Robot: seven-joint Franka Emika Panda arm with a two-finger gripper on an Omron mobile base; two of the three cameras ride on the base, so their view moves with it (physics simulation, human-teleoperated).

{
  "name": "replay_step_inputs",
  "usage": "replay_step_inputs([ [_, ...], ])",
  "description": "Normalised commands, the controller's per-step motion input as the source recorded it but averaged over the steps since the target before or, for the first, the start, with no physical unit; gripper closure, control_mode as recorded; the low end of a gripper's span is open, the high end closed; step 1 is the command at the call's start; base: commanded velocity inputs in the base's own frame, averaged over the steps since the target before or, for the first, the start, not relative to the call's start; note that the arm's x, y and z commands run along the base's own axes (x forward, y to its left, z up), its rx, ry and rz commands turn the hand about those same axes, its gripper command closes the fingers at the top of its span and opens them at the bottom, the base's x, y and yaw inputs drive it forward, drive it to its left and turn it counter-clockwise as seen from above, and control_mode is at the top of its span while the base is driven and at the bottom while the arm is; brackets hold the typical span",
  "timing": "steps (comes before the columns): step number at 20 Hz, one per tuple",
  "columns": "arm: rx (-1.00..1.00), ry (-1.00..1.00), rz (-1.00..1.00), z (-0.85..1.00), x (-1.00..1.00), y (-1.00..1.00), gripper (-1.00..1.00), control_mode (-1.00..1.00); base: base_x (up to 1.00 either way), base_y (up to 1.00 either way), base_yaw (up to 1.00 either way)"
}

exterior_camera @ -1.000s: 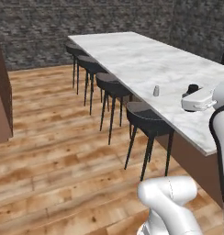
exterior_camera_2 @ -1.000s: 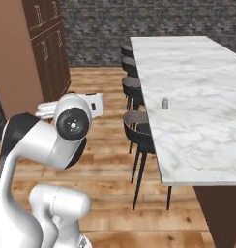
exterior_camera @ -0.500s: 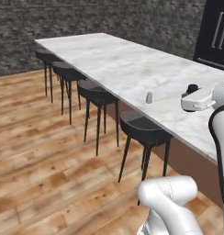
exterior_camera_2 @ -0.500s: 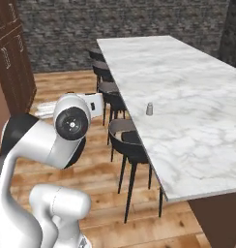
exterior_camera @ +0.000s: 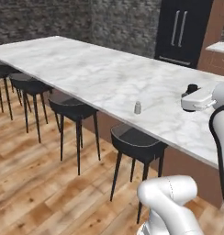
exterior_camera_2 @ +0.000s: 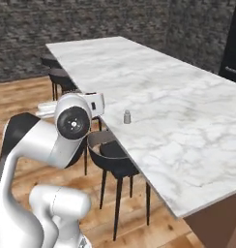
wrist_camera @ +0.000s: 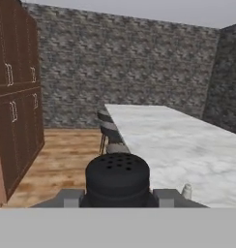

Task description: The dining table condiment station is running low on shaker. Refill the condiment station by opening the cabinet and taking the shaker from the cabinet and placing it on the dining table.

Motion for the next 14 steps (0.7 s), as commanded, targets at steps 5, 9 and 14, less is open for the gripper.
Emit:
replay_step_inputs([
  [5,0.0,0.0,0.0,0.0,0.0,0.0,1.0,1.0,0.31,0.89,-0.5],
  [9,0.0,0.0,0.0,0.0,0.0,0.0,1.0,1.0,0.4,0.84,-0.51],
  [14,0.0,0.0,0.0,0.0,0.0,0.0,1.0,1.0,0.55,0.59,-0.51],
])
